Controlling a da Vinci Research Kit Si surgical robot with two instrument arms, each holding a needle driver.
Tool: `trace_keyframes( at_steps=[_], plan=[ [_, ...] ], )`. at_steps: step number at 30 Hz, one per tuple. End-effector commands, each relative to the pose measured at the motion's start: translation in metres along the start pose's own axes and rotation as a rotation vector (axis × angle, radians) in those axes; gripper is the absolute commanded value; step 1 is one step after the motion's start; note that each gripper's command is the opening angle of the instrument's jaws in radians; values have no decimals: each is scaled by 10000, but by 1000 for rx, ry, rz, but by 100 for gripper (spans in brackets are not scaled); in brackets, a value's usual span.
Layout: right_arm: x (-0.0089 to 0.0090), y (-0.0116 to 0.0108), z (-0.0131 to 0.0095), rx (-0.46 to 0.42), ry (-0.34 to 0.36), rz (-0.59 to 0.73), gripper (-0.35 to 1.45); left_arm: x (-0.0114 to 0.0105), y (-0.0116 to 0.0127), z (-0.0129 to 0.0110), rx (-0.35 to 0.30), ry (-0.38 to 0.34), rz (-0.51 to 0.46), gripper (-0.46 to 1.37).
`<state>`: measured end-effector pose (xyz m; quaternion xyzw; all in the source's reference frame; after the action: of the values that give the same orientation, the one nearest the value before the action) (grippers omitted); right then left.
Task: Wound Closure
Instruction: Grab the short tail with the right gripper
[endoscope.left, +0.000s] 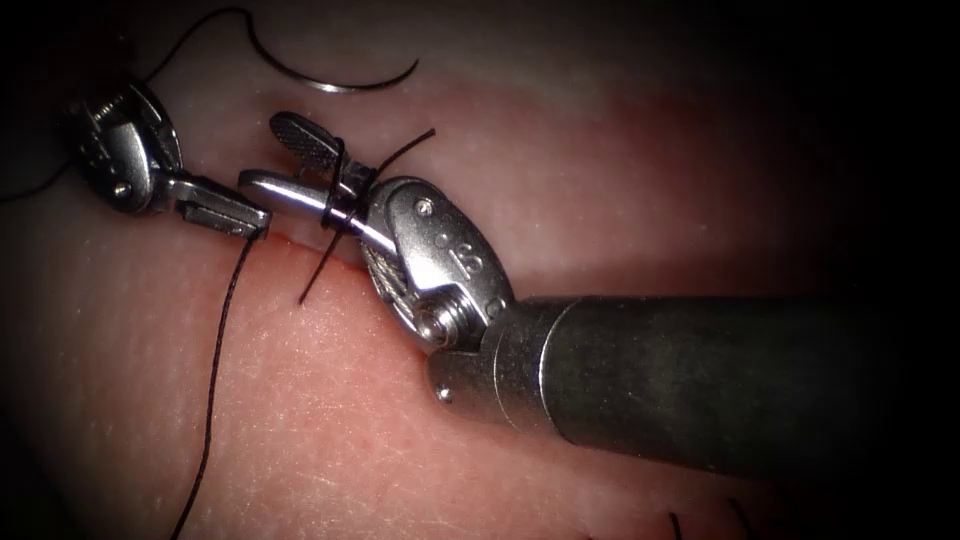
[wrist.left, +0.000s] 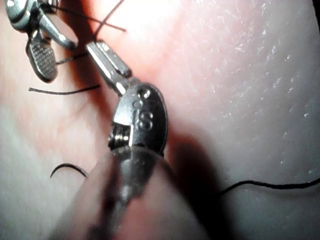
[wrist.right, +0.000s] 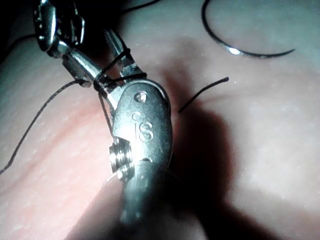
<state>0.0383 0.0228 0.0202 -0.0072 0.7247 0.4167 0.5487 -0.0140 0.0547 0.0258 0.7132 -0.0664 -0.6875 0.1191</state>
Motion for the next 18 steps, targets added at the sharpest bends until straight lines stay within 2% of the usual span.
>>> trace_keyframes(
  at_steps=[1,4,14,16,18],
  plan=[
    [0,2,-2,3,-1,-1,30,0,1,1,-2,-2,1,-35],
    [1,3,-4,5,-1,0,22,-2,4,3,0,-5,4,-35],
    [-4,2,-10,-14,-9,-10,17,-10,14,12,7,-13,23,-35],
    [-7,4,-12,-29,-15,-20,23,-10,14,13,6,-12,17,-35],
    [-9,6,-16,-64,-22,-37,41,-9,14,15,7,-13,17,-35]
  ],
)
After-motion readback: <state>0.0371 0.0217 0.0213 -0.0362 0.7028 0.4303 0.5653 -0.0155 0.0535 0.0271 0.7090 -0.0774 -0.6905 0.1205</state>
